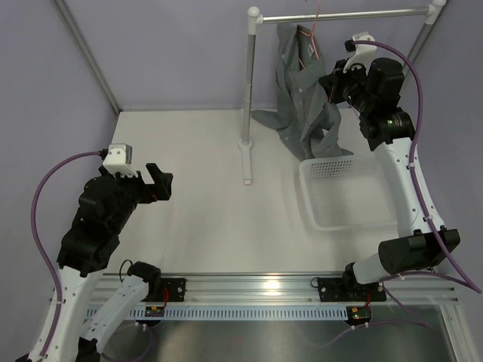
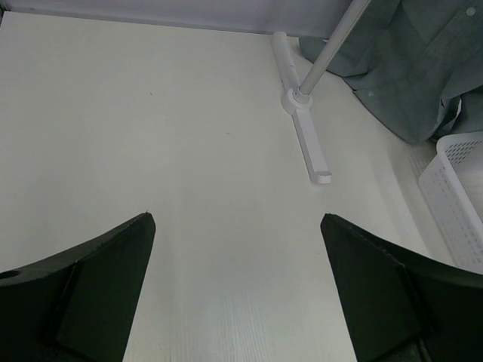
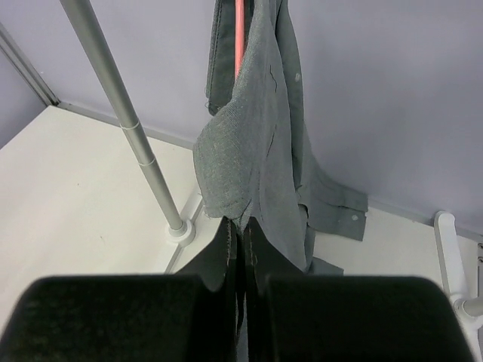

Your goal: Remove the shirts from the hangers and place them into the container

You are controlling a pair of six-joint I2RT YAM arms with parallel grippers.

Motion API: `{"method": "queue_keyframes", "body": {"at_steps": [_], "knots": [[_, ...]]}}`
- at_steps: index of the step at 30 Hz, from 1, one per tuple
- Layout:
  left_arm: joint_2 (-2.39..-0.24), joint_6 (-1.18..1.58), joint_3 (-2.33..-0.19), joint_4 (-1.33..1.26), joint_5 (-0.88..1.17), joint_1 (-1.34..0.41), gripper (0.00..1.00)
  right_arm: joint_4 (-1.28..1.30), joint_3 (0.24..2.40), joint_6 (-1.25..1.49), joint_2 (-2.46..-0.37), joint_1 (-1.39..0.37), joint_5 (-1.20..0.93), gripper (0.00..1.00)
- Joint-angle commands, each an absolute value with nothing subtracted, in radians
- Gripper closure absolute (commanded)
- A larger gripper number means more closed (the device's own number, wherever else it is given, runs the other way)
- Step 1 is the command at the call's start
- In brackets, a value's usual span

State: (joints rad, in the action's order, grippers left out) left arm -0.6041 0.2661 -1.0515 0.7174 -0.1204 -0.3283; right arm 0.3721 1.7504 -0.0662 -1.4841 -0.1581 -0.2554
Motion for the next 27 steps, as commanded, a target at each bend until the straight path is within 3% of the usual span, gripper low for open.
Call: {"method": "queue_keyframes", "body": {"at_steps": [1,14,27], "knots": [[-0.614,0.261,-1.058,0.687,-0.126,-0.333,0.01,0.233,1.799,-0.083,-1.448,-0.167,-0.256,1.0],[-0.627,0.216,-1.077,0.686,-0.127,-0.333,0.01,0.313,1.552,-0.065,-1.253,-0.167,-0.419,1.0],[-0.707,0.167,-1.147,0.684,-0.123,-0.333,0.01,0.318,1.428,0.009,-1.209,-0.19,-0.551,1.0]]}}
